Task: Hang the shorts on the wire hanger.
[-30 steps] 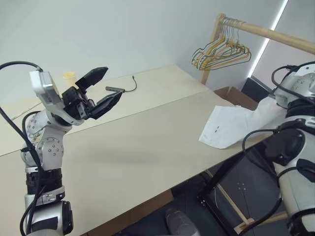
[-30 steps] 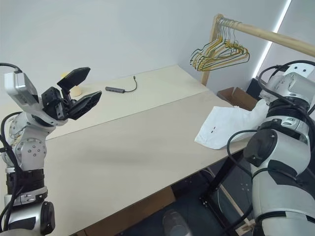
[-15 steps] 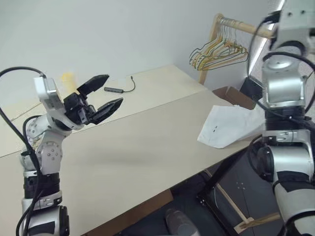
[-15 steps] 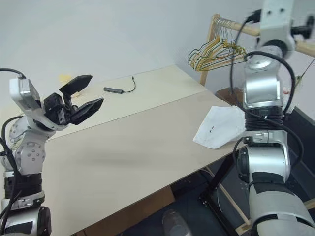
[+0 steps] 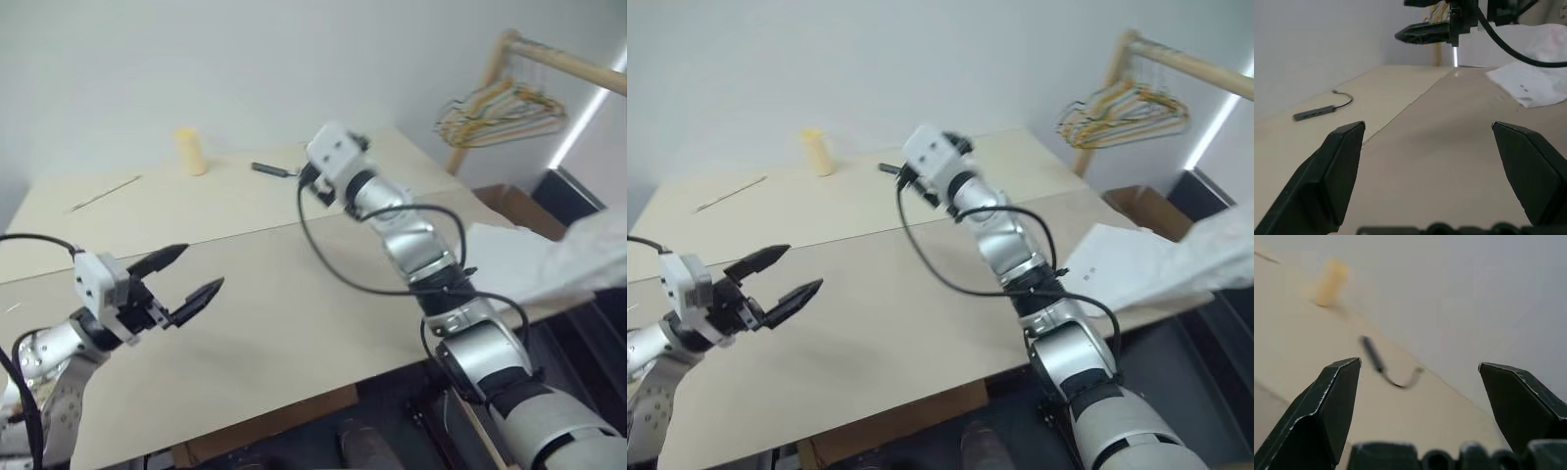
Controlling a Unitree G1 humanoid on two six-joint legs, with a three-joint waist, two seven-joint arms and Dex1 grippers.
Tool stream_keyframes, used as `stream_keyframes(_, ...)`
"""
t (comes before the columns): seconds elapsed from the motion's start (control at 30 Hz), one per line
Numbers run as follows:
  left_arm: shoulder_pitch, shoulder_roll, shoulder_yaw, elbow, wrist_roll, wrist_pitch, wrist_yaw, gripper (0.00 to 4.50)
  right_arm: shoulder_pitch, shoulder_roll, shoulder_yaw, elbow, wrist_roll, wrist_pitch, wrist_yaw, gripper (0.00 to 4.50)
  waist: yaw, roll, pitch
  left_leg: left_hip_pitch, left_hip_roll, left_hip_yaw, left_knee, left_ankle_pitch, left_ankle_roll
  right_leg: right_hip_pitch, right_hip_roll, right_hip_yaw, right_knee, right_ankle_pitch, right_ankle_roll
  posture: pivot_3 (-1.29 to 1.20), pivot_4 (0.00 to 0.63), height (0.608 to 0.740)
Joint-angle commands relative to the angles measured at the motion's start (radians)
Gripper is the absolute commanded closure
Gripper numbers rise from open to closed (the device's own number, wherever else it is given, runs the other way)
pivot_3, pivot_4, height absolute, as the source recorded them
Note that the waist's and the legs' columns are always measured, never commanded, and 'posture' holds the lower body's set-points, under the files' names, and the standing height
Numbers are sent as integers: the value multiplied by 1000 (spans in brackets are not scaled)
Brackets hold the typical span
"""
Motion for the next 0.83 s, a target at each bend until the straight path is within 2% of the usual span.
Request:
stream_keyframes(0.03,37,-7,-1,-86,28,2,54,0,31,-17,5,-116,50,-11,141,34,53,0,0,-3,0,-1,0,0,-1,-2,-1,-2,-1,0,0,100,0,740)
stream_keyframes(0.17,39,-11,-35,-113,51,15,98,0,99,-72,-21,-158,106,-3,272,34,140,-1,-1,-4,-1,-2,1,0,-1,-1,-3,-10,-4,1,-2,120,0,740)
stream_keyframes(0.27,38,-14,-51,-110,56,17,105,0,139,-138,-17,-180,103,6,330,34,178,-2,-1,-3,-1,-2,1,1,-2,1,-2,-13,-4,0,-4,106,0,740)
stream_keyframes(0.47,33,6,-62,-80,49,30,83,0,236,-252,16,-218,60,-37,399,34,188,-2,-2,0,1,2,0,4,-4,2,4,-14,-1,0,-11,101,0,740)
stream_keyframes(0.83,26,10,-81,-47,65,40,78,0,271,-247,35,-208,-10,-95,406,34,184,-3,-2,3,2,6,0,4,-4,5,5,-13,-2,0,-11,114,0,740)
